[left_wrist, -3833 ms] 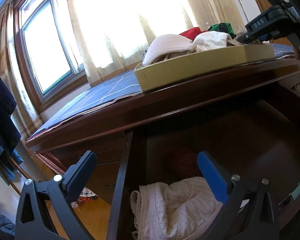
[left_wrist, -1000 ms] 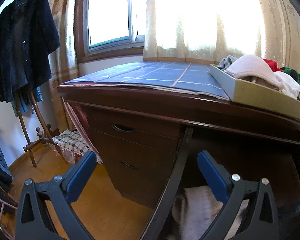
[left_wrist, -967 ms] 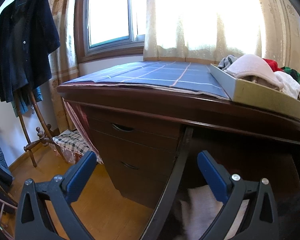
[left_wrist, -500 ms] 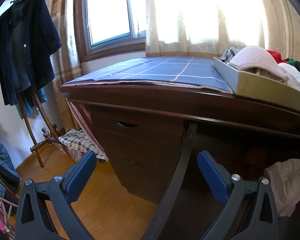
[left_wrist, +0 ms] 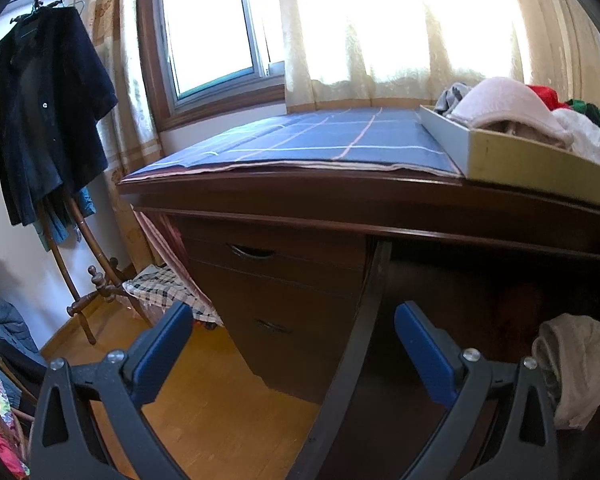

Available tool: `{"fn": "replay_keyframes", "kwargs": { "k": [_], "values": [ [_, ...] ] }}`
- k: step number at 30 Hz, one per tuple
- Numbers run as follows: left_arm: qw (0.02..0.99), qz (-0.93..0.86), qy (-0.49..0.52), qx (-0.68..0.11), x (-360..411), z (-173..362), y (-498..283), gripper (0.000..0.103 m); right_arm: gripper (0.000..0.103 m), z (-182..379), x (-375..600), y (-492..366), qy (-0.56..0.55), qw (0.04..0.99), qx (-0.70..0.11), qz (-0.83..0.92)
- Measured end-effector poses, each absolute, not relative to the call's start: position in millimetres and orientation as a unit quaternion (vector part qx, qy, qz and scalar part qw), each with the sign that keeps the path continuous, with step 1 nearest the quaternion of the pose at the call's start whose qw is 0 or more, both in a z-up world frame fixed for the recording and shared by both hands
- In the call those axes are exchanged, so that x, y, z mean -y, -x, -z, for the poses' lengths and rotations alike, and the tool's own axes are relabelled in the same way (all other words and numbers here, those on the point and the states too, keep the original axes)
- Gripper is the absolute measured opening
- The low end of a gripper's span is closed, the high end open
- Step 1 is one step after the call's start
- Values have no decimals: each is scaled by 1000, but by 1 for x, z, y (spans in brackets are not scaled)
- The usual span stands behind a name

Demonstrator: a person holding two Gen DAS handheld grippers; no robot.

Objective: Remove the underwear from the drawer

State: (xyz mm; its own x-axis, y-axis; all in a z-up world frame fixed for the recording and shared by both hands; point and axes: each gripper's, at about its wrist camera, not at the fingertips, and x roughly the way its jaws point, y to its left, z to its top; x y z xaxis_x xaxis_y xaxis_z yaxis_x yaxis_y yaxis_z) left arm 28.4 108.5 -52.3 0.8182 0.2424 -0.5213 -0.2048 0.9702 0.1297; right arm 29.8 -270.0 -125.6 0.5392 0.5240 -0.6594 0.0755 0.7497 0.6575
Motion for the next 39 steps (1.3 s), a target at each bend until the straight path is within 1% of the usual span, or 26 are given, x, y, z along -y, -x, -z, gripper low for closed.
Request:
{"fn": "replay_keyframes", "kwargs": {
  "k": [8, 14, 18, 21, 23, 25, 27, 28, 29, 30, 32, 36, 39],
  "values": [
    [954, -116, -33, -274, -109, 52, -28, 103, 58, 119, 269, -14, -313, 831, -434, -150],
    [955, -116, -35, -271, -110, 52, -27, 103, 58, 116, 259, -11, -296, 837, -434, -154],
    [956, -115, -40, -266, -108, 51, -25, 103, 58, 106, 234, -27, -201, 854, -448, -171],
    [956, -112, -48, -267, -106, 52, -24, 103, 58, 108, 210, -53, -137, 847, -481, -180],
    [955, -115, -49, -268, -106, 51, -24, 103, 59, 113, 198, -68, -115, 838, -502, -180],
    [955, -113, -49, -269, -105, 51, -26, 103, 66, 125, 184, -86, -75, 823, -539, -162],
    [956, -112, -50, -268, -105, 51, -26, 103, 67, 138, 172, -100, -47, 805, -574, -143],
    [956, -112, -52, -267, -105, 51, -26, 103, 69, 143, 168, -103, -41, 796, -586, -143],
    [956, -112, -54, -265, -105, 51, -25, 103, 72, 146, 164, -105, -34, 790, -595, -143],
    [957, -111, -55, -264, -104, 51, -25, 103, 78, 149, 159, -108, -16, 783, -605, -142],
    [957, -110, -57, -263, -104, 51, -25, 103, 81, 156, 153, -111, 6, 769, -625, -136],
    [957, -109, -53, -262, -105, 51, -25, 103, 90, 167, 153, -121, 3, 746, -650, -145],
    [957, -109, -54, -263, -105, 51, -25, 103, 89, 168, 149, -121, 25, 744, -650, -153]
  ]
}}
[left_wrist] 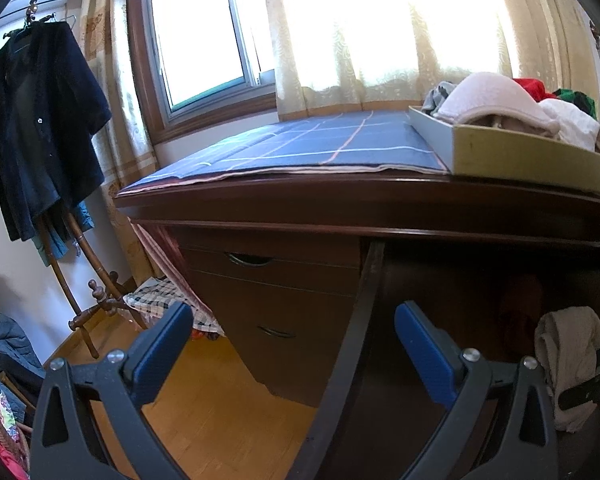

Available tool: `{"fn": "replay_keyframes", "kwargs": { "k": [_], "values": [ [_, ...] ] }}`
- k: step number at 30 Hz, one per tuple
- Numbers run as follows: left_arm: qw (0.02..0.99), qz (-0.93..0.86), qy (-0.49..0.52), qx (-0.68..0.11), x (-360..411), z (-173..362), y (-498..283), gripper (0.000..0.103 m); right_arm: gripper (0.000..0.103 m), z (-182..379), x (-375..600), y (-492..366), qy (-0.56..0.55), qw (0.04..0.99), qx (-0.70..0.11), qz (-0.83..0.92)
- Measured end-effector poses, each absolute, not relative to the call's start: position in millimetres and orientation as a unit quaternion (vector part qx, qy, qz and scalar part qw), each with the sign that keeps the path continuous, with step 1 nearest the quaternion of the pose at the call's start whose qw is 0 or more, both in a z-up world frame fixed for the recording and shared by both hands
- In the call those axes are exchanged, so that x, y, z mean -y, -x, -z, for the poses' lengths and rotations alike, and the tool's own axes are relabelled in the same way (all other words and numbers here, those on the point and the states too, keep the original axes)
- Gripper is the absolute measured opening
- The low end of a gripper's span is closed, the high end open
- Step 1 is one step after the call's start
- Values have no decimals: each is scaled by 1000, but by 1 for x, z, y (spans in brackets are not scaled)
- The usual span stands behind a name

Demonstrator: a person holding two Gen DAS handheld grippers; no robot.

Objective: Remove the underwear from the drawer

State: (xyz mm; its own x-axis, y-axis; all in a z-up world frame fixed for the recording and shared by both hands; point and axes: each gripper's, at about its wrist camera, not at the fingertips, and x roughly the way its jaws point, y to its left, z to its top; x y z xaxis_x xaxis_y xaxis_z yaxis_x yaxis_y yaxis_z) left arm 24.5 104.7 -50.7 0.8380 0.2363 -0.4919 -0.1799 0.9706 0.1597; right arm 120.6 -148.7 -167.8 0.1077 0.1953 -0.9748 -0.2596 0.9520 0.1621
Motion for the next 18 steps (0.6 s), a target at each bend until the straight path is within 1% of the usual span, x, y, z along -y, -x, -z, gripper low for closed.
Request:
{"fn": "replay_keyframes", "kwargs": {
  "k": [2, 4, 5, 7, 8, 10, 11, 13, 18],
  "values": [
    [957, -107, -52, -264, -106, 50, -25, 103, 84, 166, 146, -120, 37, 745, -646, -162],
    [958, -106, -50, -262, -106, 50, -24, 103, 72, 164, 148, -115, 55, 749, -639, -167],
    [958, -106, -50, -261, -107, 50, -24, 103, 69, 163, 149, -110, 61, 750, -636, -168],
    [959, -104, -50, -260, -106, 51, -23, 103, 58, 161, 156, -106, 57, 755, -630, -172],
    [959, -104, -51, -260, -106, 51, -22, 103, 55, 160, 159, -105, 52, 757, -627, -173],
    [959, -104, -52, -260, -106, 51, -23, 103, 38, 155, 171, -101, 37, 768, -617, -169],
    [959, -103, -52, -260, -106, 51, -23, 103, 35, 153, 174, -99, 29, 773, -611, -167],
    [959, -103, -53, -258, -106, 51, -22, 103, 21, 147, 184, -93, -4, 783, -597, -173],
    [959, -103, -56, -257, -105, 50, -21, 103, 17, 133, 206, -67, -57, 807, -557, -188]
  ]
}}
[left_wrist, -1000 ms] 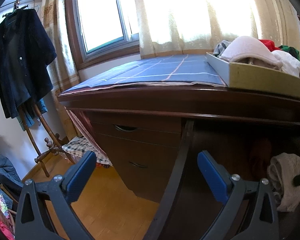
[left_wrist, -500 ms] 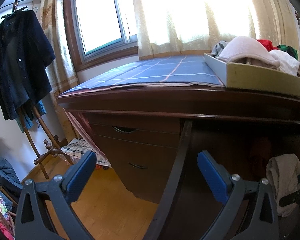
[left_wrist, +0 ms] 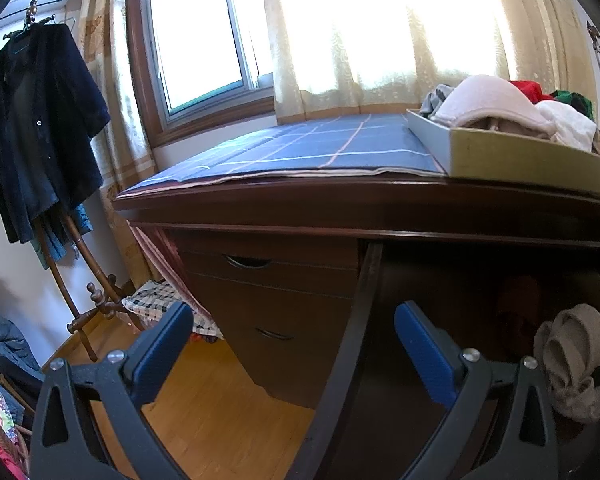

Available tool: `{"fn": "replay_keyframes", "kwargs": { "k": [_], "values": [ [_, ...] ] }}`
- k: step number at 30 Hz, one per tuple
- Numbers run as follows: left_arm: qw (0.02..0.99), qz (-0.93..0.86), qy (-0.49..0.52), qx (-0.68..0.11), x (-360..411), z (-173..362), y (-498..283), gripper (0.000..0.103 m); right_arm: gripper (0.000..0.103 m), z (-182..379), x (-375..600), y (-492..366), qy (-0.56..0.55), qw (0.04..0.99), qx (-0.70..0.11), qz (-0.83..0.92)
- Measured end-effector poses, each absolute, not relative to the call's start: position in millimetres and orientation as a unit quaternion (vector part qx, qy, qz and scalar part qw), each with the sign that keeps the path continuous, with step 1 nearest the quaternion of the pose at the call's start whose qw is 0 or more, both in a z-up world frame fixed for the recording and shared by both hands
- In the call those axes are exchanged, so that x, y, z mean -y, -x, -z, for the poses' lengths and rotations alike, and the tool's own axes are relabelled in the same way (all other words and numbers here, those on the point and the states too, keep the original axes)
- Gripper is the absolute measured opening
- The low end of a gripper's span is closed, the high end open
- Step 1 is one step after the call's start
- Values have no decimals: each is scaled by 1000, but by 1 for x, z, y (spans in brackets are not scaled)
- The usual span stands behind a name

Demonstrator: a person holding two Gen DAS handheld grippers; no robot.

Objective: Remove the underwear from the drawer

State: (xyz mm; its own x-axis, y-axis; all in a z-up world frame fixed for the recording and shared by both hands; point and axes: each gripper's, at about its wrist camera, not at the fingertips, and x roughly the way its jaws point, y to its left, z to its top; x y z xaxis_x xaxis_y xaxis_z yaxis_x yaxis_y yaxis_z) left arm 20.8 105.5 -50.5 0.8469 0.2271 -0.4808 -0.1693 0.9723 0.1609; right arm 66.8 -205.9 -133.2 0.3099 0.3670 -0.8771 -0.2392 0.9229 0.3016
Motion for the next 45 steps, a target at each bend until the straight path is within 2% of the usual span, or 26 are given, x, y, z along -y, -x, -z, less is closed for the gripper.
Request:
{"fn": "replay_keyframes", "kwargs": {
  "k": [9, 15, 26, 34, 45],
  "values": [
    [959, -107, -62, -254, -103, 50, -21, 103, 15, 82, 250, -21, -199, 840, -455, -219],
    [959, -110, -67, -253, -101, 52, -22, 103, 15, 60, 257, -6, -193, 863, -417, -212],
    [956, -111, -86, -259, -98, 51, -22, 103, 15, 63, 243, 2, -206, 872, -394, -204],
    [955, -104, -84, -267, -99, 50, -26, 103, 15, 35, 237, 16, -196, 886, -360, -216],
    [953, -75, -81, -284, -90, 51, -26, 103, 15, 39, 234, 16, -195, 881, -372, -217]
  ]
}}
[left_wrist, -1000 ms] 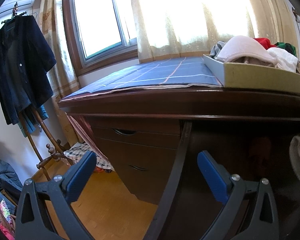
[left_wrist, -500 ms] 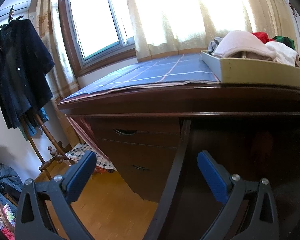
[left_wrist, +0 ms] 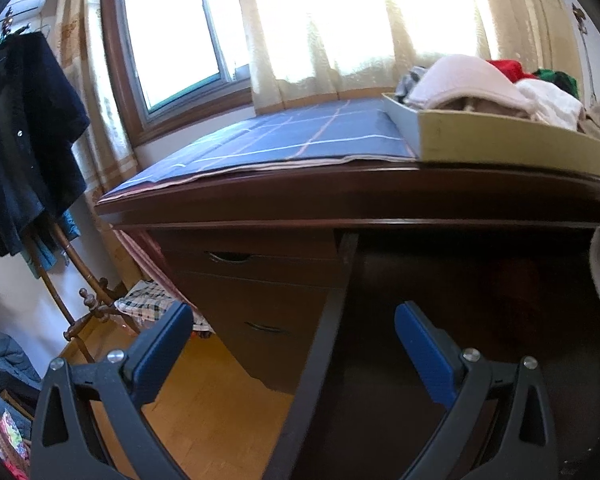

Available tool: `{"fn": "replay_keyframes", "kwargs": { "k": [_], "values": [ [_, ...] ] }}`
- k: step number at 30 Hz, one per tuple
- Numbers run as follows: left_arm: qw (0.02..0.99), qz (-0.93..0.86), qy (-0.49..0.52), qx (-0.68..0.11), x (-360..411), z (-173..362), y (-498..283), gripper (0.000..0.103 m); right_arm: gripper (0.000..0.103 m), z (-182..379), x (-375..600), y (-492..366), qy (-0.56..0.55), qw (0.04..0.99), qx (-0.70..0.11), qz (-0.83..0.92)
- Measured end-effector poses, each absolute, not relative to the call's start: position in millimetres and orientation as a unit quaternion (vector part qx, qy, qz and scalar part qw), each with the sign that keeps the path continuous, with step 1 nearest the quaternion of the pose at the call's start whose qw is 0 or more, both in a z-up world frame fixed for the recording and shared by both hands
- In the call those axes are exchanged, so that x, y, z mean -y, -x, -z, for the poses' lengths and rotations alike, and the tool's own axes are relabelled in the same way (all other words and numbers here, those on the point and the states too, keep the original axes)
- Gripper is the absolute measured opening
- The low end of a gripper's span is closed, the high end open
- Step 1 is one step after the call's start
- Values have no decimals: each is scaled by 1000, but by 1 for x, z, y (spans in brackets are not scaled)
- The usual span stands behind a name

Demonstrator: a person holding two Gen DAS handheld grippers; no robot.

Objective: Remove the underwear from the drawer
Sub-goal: 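Carry the dotted underwear up to the yellow tray and open the right gripper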

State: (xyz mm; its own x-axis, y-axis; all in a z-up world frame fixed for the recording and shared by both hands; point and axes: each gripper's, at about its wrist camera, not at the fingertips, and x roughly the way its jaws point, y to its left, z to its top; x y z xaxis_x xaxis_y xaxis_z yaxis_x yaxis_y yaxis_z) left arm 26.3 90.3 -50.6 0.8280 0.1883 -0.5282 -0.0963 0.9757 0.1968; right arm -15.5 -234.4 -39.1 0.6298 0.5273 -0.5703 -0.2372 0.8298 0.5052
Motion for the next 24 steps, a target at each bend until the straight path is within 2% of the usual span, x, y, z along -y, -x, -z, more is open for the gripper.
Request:
{"fn": "replay_keyframes", "kwargs": {
  "k": [11, 24],
  "values": [
    [955, -79, -103, -267, -77, 53, -20, 103, 15, 40, 243, 19, -215, 878, -371, -213],
    [959, -76, -101, -255, -78, 52, -18, 103, 15, -58, 227, 16, -164, 919, -264, -242]
  ]
}}
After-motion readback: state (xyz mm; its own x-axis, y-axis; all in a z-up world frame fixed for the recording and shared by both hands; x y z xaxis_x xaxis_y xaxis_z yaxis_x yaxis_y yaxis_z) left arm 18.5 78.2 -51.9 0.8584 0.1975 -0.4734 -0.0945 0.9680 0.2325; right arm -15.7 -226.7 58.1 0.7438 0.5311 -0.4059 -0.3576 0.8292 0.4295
